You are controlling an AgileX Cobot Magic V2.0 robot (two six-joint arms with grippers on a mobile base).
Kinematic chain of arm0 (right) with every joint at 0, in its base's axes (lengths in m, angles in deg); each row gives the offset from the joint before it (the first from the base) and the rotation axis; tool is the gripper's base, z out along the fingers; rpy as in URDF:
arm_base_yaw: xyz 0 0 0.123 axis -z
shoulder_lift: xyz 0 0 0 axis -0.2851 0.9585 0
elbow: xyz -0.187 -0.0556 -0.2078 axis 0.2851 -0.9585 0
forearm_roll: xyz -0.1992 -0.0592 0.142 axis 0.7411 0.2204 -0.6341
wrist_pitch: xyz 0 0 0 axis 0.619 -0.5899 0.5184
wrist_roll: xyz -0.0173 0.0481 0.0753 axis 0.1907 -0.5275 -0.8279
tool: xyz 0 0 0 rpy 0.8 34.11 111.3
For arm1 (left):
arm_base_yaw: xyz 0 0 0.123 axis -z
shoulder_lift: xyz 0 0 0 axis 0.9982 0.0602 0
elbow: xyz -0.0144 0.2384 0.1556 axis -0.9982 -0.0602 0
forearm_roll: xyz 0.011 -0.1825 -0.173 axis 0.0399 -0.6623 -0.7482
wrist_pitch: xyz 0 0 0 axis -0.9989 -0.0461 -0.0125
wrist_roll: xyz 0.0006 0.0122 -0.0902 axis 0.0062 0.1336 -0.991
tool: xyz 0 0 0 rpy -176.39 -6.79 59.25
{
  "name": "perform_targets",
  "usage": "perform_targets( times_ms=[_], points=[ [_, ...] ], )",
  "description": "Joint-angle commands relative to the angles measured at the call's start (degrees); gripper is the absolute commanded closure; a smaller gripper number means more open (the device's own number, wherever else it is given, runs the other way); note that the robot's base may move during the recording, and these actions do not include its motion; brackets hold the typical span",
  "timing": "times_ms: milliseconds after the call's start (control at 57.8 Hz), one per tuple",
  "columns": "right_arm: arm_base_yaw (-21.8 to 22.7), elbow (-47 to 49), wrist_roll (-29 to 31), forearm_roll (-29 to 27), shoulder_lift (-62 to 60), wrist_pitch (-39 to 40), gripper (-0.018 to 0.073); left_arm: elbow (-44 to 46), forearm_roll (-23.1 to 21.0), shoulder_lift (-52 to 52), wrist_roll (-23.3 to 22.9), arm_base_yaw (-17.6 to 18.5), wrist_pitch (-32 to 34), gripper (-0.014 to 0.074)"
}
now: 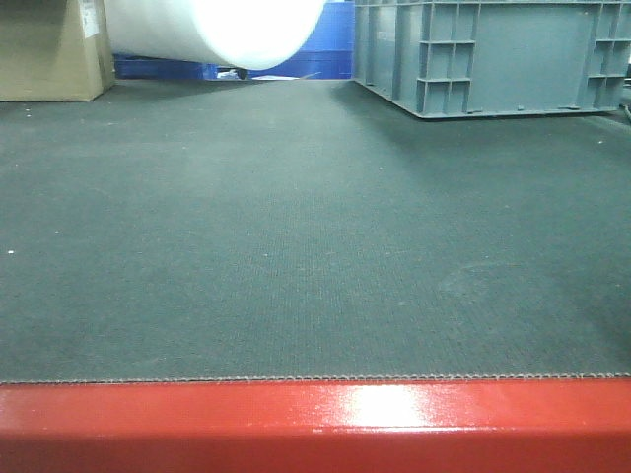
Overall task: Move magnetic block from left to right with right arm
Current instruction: 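Turn the base past the chair and drive to the second table, then lower the held red cube toward the second table surface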
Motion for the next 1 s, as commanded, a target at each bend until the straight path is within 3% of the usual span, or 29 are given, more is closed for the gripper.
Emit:
perform_targets(
  times_ms=[0, 986],
  points=[
    [-0.1, 1.7, 0.5, 0.1, 0.2, 4.9, 0.0326, -0.4, -0.1, -0.5, -0.4, -0.1, 4.6, 0.0722],
    [-0.1, 1.7, 0.5, 0.1, 0.2, 7.6, 0.0326, -0.4, -0.1, -0.5, -0.4, -0.1, 4.6, 0.0722]
  ],
)
